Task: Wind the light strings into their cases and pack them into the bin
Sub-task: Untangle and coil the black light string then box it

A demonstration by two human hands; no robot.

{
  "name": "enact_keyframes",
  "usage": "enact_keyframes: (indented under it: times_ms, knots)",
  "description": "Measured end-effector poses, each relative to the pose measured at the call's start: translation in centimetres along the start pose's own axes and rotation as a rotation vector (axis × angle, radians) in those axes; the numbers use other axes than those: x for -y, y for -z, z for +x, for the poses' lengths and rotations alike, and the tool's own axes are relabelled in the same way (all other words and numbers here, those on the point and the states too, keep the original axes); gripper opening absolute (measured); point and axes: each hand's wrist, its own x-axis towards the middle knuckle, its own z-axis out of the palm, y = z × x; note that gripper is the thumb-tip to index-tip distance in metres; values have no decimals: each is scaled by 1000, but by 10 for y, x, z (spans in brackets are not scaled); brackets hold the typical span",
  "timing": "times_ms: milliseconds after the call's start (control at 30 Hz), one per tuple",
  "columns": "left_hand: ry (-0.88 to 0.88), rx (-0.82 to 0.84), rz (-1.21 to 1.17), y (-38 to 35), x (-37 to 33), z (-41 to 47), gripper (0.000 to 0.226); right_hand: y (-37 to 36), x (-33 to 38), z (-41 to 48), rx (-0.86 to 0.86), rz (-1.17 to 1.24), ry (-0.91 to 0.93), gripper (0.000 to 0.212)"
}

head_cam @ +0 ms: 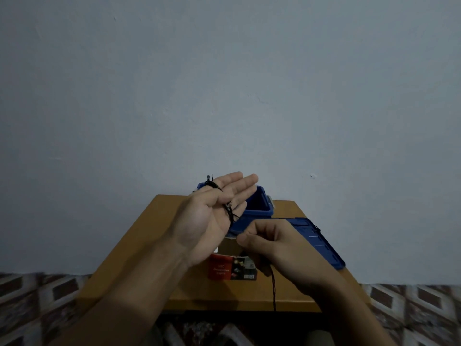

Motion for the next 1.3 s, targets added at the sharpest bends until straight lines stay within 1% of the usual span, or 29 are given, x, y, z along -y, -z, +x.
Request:
enact_keyframes:
  times_ms: [67, 167, 200, 333, 400, 600, 700, 767, 867, 933, 1000, 1100, 1200, 1300]
  knots:
    - [-23, -20, -5, 2, 0, 1, 48, 1, -1, -1, -7, 0, -17, 29]
    - [-54, -51, 52, 4, -3, 1, 48, 4, -2, -2, -45, 5, -11, 32]
    - [-38, -53, 60, 3, -5, 0, 53, 6, -1, -2, -55, 13, -2, 33]
    - [93, -12, 42, 5, -10, -4, 85, 11, 6, -2, -87, 62, 8, 38]
    - [159, 11, 77, 8, -10, -5, 94, 14, 14, -2, -106, 77, 22, 39]
    - [295, 60, 199, 19, -5, -1, 103, 21, 46, -1, -80, 34, 144, 31]
    - [354, 166, 247, 20, -5, -1, 108, 25, 55, 4, -101, -29, 207, 25]
    - [383, 230, 306, 14, -7, -5, 105, 26, 58, 7, -103, -47, 228, 23]
    - [412, 263, 446, 5, -10, -11, 91, 26, 58, 11, -86, -71, 255, 23]
    - [433, 302, 474, 2, -11, -13, 88, 26, 56, 14, -84, -84, 275, 21]
    - [447, 333, 437, 1, -12, -14, 83, 27, 52, 17, -90, -93, 281, 20]
    - [467, 401, 317, 1, -14, -12, 74, 29, 44, 19, -99, -62, 269, 21]
    - [498, 475, 226, 2, -15, -10, 69, 27, 35, 18, -71, -23, 262, 21]
    - [466, 548, 133, 2, -16, -9, 63, 22, 24, 16, -49, 35, 230, 26]
